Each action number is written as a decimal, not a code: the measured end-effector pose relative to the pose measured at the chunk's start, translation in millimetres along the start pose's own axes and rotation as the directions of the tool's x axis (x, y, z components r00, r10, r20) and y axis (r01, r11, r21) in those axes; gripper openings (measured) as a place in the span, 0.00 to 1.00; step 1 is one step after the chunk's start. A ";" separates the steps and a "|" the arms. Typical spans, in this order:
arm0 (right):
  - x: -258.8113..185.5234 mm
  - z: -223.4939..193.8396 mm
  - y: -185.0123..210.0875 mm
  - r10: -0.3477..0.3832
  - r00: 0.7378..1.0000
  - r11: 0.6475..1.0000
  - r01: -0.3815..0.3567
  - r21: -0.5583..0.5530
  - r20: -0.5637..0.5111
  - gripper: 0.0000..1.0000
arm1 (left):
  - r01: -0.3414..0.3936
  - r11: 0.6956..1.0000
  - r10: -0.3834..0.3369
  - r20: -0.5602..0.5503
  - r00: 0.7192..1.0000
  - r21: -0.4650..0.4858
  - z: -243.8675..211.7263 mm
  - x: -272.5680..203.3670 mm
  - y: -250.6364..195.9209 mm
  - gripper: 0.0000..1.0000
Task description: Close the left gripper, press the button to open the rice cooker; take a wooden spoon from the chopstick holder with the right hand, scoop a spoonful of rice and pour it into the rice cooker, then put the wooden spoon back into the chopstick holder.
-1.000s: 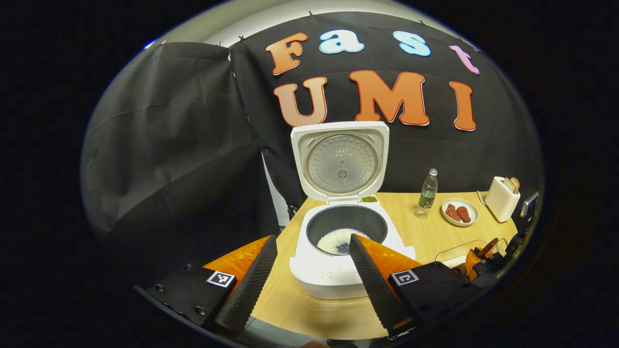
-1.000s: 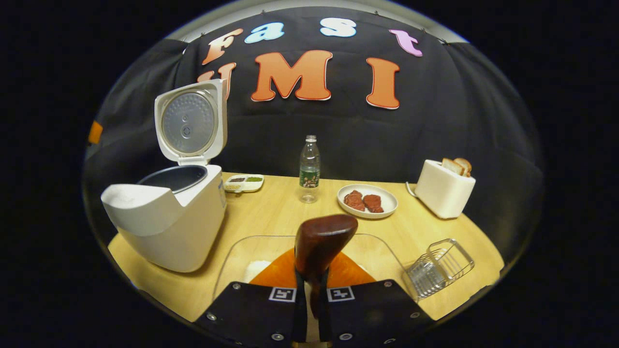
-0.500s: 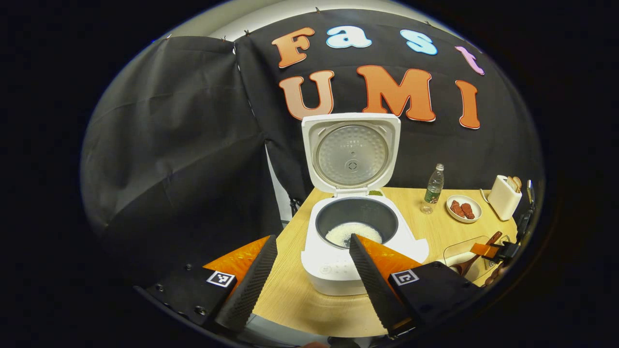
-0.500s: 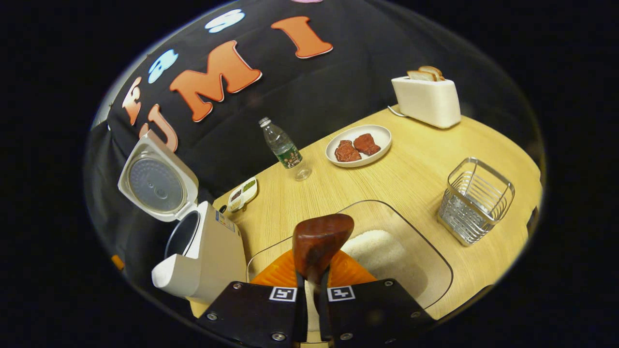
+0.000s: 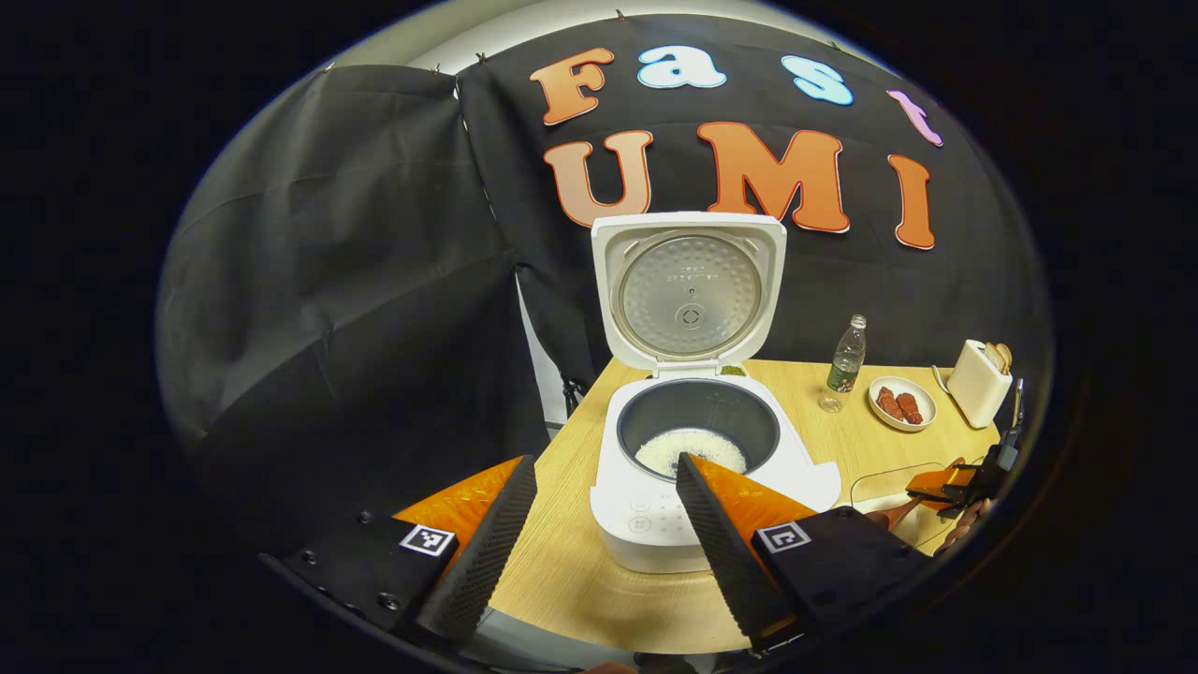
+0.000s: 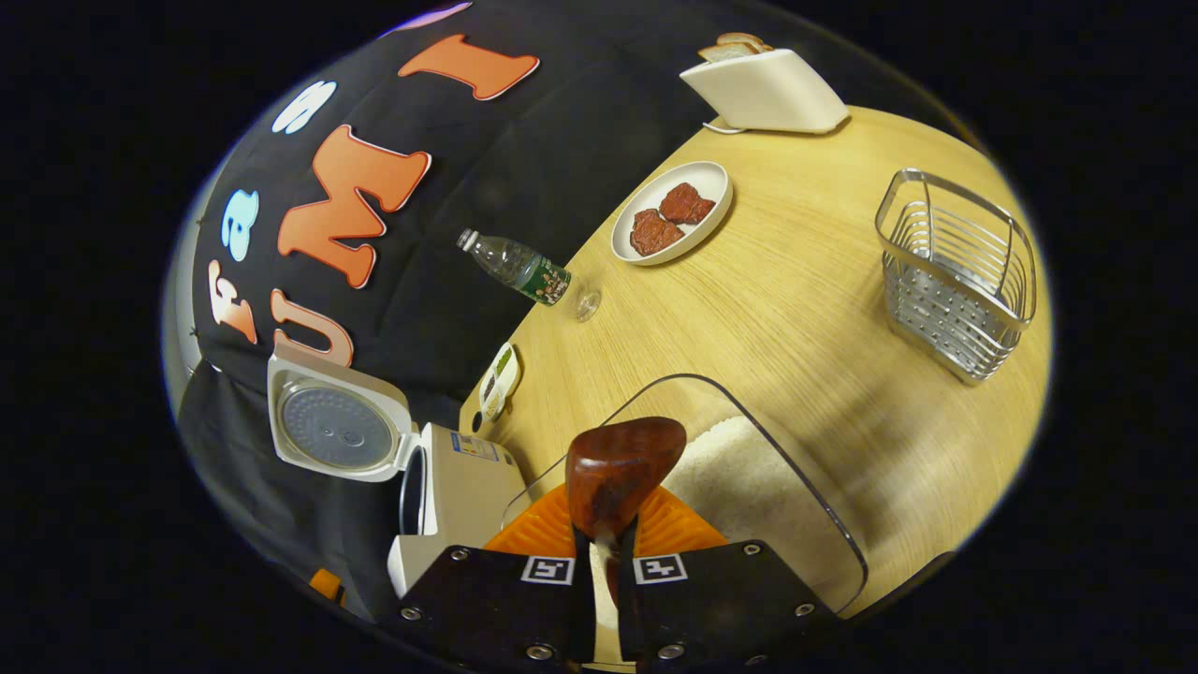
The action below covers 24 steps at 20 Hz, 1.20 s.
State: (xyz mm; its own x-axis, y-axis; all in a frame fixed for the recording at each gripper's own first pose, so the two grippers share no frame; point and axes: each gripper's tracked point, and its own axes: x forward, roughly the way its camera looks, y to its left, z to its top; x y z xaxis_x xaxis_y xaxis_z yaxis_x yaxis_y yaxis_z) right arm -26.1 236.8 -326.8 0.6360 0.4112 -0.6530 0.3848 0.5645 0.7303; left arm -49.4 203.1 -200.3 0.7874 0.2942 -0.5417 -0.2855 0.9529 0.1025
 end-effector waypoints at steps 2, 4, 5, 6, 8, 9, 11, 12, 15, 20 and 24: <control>4.4 -1.0 3.9 0.031 0.999 0.999 -0.030 0.018 -0.022 0.09 | 0.001 1.000 -0.001 0.000 1.000 0.001 2.0 -0.4 -2.3 0.96; 8.3 -4.3 2.9 0.064 0.997 0.997 -0.062 0.047 -0.047 0.09 | 0.006 1.000 -0.006 0.005 1.000 0.007 5.3 -0.7 -7.4 0.97; 7.7 -4.4 1.8 0.084 0.995 0.995 -0.080 0.067 -0.059 0.09 | 0.009 1.000 -0.009 0.006 1.000 0.012 5.8 -0.1 -10.4 0.97; 3.6 -1.8 1.5 0.108 0.992 0.991 -0.102 0.089 -0.064 0.09 | 0.011 1.000 -0.012 0.008 1.000 0.017 8.4 1.0 -12.5 1.00; -5.6 11.0 -2.8 0.148 0.988 0.980 -0.140 0.138 -0.047 0.09 | 0.023 0.999 -0.023 0.021 1.000 0.023 13.6 0.0 -19.1 0.97; -9.7 19.9 -4.7 0.165 0.986 0.974 -0.158 0.163 -0.032 0.09 | 0.031 0.999 -0.032 0.027 0.999 0.023 16.1 -1.4 -22.3 0.97; -19.8 38.0 -7.6 0.193 0.981 0.962 -0.189 0.198 0.000 0.09 | 0.042 0.999 -0.043 0.032 0.999 0.019 19.1 1.0 -29.1 1.00; -24.9 47.3 -9.8 0.201 0.979 0.957 -0.200 0.210 0.016 0.09 | 0.046 0.999 -0.046 0.033 0.998 0.016 19.6 2.0 -33.1 0.96; -37.7 72.1 -12.9 0.230 0.971 0.930 -0.237 0.279 0.060 0.09 | 0.062 0.998 -0.062 0.045 0.997 -0.003 23.5 1.8 -42.8 0.96; -53.0 95.0 7.2 0.301 0.949 0.859 -0.314 0.404 0.097 0.09 | 0.066 0.997 -0.063 0.069 0.996 -0.033 27.1 -1.2 -45.5 0.96; -55.4 101.1 50.4 0.356 0.930 0.818 -0.357 0.450 0.089 0.09 | 0.045 0.997 -0.038 0.097 0.995 -0.068 28.4 -7.7 -32.7 1.00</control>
State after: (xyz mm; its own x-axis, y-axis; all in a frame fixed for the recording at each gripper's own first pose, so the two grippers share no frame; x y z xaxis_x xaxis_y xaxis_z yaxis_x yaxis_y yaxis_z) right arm 25.7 170.1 -233.6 0.7884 0.5197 -0.3290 0.3892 -0.0072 0.9211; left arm -30.6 171.8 -175.8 0.8468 0.2633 -0.4621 -0.2861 0.9579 0.0216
